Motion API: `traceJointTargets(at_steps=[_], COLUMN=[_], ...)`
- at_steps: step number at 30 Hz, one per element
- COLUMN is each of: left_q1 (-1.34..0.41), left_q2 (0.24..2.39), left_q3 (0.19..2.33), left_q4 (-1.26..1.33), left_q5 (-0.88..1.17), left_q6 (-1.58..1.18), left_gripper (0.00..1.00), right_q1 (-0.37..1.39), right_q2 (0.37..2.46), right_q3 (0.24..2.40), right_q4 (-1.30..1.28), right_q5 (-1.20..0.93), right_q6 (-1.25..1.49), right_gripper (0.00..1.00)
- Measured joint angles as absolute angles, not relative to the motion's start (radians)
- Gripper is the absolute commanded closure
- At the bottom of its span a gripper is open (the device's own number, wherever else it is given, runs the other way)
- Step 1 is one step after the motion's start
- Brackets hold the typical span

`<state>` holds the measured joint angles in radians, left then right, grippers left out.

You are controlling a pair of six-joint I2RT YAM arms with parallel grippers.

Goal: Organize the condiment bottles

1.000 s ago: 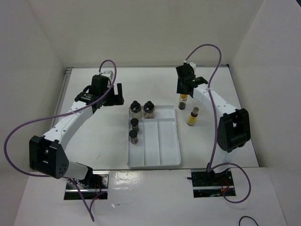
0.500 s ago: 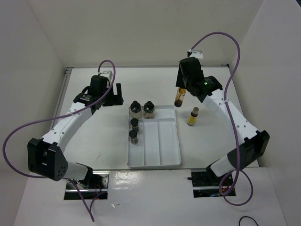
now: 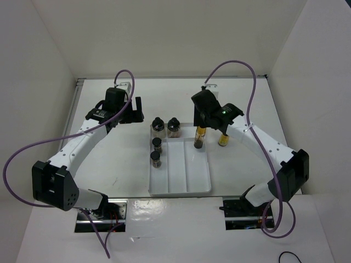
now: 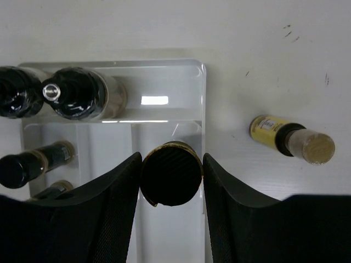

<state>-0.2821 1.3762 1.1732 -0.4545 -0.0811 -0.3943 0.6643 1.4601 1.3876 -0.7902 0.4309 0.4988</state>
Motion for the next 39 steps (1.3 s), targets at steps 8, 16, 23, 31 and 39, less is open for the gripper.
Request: traceJointTargets(at_steps=[8,16,23,31,39], left_q1=[-0.282,-0.282,-0.282,-0.282,-0.282], left_q2=[1.376,1.376,1.376,1.376,1.376], left_q3=[1.173,1.173,1.173,1.173,1.173], left_q4=[-0.455,-0.455,-0.455,-0.454,-0.455], left_q5=[-0.081,-0.081,-0.085,-0.096,-0.1], left_q6=[-0.394,-0.394,-0.394,-0.394,-0.394], left_gripper=[0.01,0.01,0.01,0.01,0.01], right_q1=[0.752,0.847,0.921,0.934,0.934], right_q2=[1.394,1.403,1.489,1.548,1.583], right_q3=[1.366,1.402,1.415,1.416,1.433], right_q4=[-0.796,-0.796,-0.794,-0.785,-0.738], right_q5=[0.403,0.404,0.411,0.445,0.478], right_q6=[0.548,0.57,0.588,0.587,0.578], right_gripper=[1.0,1.0,1.0,1.0,1.0])
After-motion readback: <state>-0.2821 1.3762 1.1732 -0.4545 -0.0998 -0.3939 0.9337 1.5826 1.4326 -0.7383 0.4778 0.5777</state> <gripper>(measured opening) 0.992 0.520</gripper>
